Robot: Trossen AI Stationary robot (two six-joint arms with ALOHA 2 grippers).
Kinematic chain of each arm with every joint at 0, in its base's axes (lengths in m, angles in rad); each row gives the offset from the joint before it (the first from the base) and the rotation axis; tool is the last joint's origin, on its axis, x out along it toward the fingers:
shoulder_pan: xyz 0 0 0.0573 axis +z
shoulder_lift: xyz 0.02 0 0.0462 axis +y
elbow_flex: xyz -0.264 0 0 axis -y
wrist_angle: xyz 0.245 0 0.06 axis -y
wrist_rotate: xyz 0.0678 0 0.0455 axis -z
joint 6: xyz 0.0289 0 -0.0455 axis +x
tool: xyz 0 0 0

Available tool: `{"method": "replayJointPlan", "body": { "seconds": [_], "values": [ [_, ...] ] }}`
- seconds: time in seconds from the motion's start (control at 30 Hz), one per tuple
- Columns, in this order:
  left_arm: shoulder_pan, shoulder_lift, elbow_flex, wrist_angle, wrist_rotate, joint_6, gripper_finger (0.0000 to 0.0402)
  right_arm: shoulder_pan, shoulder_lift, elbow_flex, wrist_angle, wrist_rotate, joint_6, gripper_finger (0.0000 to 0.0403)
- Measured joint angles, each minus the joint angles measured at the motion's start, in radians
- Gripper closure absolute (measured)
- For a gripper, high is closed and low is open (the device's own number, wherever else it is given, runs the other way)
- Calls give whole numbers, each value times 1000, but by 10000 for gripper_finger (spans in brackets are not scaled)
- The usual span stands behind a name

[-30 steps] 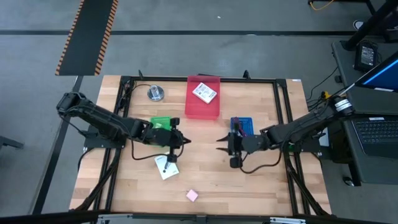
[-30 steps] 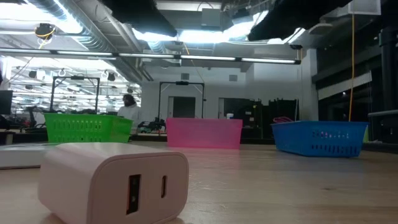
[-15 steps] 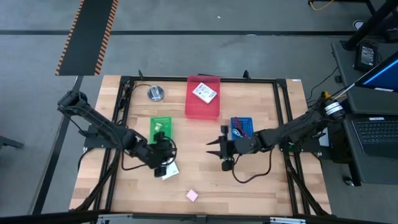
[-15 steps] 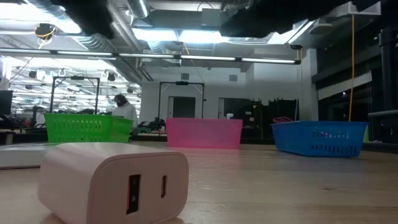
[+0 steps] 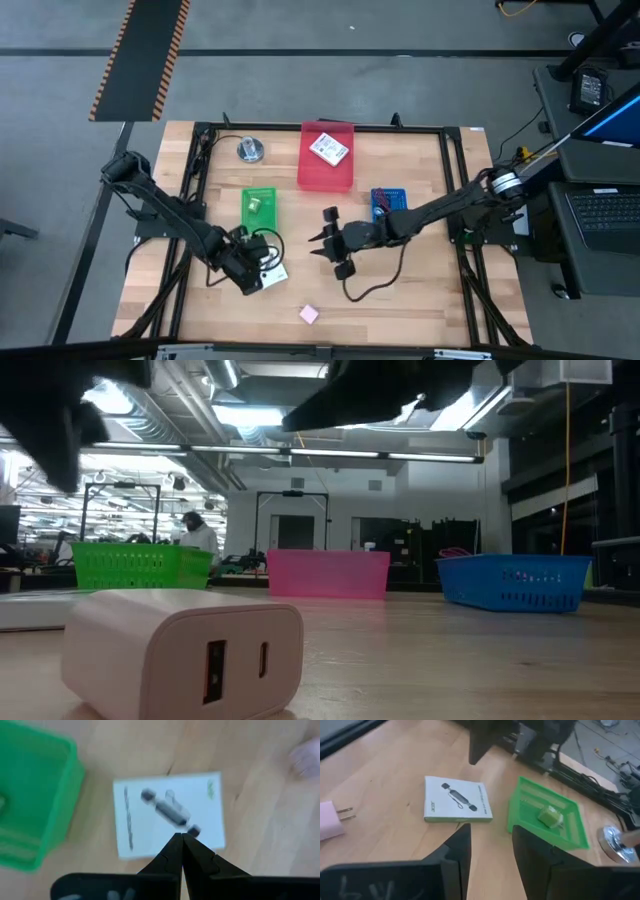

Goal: Pick and place items into bin
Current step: Put the white card reader box into the red basket

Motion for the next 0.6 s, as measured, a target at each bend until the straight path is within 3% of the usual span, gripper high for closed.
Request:
{"method": "replayJointPlan", "body": {
  "seconds": [0.33,0.6],
  "values": [
    [-29,47,0,-162,29,-152,398,1,127,74,-43,-20,-7,281],
    [-21,104,0,-162,6,-136,398,1,138,75,-34,-46,5,281]
  ]
}}
